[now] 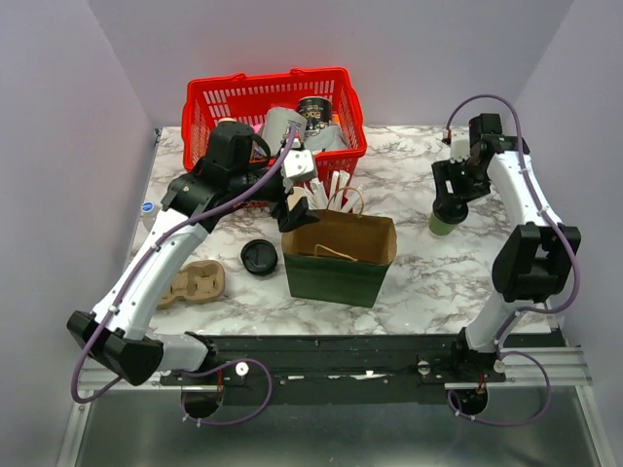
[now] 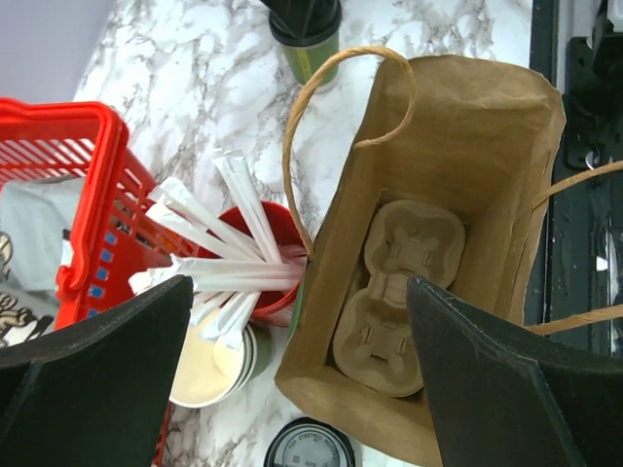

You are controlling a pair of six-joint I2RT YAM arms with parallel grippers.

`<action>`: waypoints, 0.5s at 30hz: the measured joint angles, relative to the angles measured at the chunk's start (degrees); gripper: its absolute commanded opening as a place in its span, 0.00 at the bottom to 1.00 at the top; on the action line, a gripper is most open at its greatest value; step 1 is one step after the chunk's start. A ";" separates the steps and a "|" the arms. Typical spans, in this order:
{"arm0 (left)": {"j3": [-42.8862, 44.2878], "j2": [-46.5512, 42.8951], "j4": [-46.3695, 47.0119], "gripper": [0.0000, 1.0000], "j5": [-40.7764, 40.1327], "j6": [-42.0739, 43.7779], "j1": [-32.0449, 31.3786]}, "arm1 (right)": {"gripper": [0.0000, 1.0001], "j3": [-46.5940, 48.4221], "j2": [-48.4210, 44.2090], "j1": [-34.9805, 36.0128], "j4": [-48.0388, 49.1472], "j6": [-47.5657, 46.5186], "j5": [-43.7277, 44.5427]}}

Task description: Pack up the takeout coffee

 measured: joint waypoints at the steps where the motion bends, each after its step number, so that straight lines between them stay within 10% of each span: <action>1: 0.09 0.70 -0.24 0.98 0.61 0.57 -0.02 | 0.56 -0.02 -0.96 0.00 -0.37 -0.26 -0.31; 8: 2.27 6.54 -4.63 0.85 2.86 6.27 -0.79 | 0.01 0.15 -10.88 0.00 -3.74 -3.85 -4.13; 15: 4.72 11.26 -7.65 0.72 3.89 10.05 -1.51 | 0.01 3.50 -19.52 0.00 -6.67 -8.72 -13.31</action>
